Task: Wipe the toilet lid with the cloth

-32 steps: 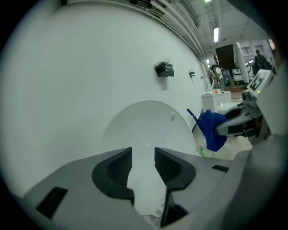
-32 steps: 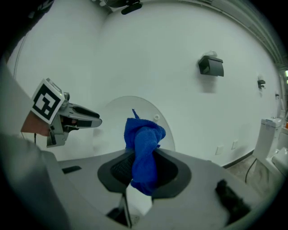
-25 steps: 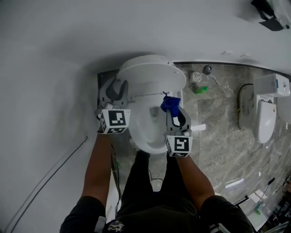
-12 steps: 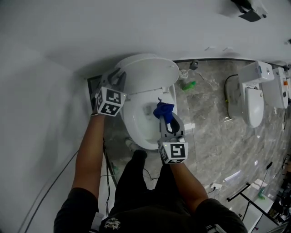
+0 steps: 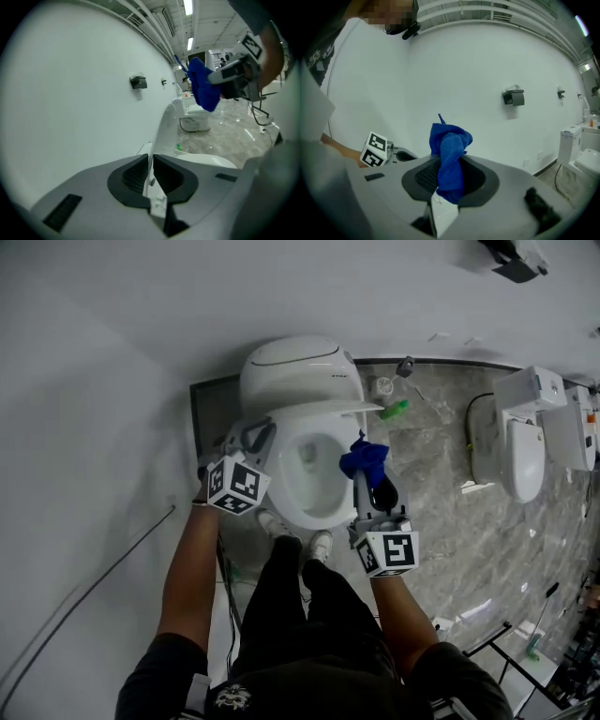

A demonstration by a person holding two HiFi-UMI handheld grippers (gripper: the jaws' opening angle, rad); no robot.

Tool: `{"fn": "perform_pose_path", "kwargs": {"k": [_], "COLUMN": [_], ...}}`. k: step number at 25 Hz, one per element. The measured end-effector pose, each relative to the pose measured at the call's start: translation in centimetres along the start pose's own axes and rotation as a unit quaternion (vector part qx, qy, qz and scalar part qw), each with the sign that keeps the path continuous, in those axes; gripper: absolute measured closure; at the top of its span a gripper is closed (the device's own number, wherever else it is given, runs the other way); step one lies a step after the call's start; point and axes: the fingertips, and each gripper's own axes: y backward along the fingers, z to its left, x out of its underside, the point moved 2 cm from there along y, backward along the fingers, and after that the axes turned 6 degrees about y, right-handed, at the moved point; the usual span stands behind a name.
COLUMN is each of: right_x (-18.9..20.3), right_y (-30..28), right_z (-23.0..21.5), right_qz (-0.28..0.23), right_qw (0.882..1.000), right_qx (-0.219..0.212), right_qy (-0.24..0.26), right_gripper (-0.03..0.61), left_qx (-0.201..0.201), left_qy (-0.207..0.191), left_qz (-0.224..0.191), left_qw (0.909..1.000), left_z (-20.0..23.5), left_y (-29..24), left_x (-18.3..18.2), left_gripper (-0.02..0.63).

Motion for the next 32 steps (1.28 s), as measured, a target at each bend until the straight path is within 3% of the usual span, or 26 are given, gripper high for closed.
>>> {"fn": "perform_pose_path", "kwargs": {"k": [7,11,15,21,28,32], "right_x": [1.9,5.3,10.0,15.1,19.5,20.9], "right_y": [3.4,5.5,6.7,7.1,5.6,3.8], "right_z": [-2.1,-2.5,-1.5,-0.2,0.5,0.5], "right_qz": [0.016,0.036,0.068,0.109,0.141,0.152], "right_qw": [1.0,0.999,0.997,0.992,0.987,0.985], "right_qx": [-0.018,-0.026,-0.046,-0.065,-0.077,-0.079], "right_qy": [-0.003,-0.01,-0.015,-0.023,-0.013,-0.013], "right_gripper": [0.495,0.495,0.495,0.495,0.495,0.495], "left_qx": [0.025,0.036,0.054,0.115,0.176,0.202], "left_qy": [-0.021,-0.019,-0.048,-0.085,-0.093,-0.074], "left_qz": [0.041,0.065,0.1,0.163,0.228,0.248], "left_qw": [0.9986,0.9971,0.9924,0.9762,0.9531,0.9443], "left_z": [-10.7,-16.5,-21.3,-27.0,-31.1,-32.2], "left_y": [3.6,4.6,4.5,2.9,0.2,-1.3], "left_x": [4.4,7.6,11.7,18.0,23.8,25.5], "left_gripper": [0.568,0.555,0.538,0.489,0.469,0.468]}}
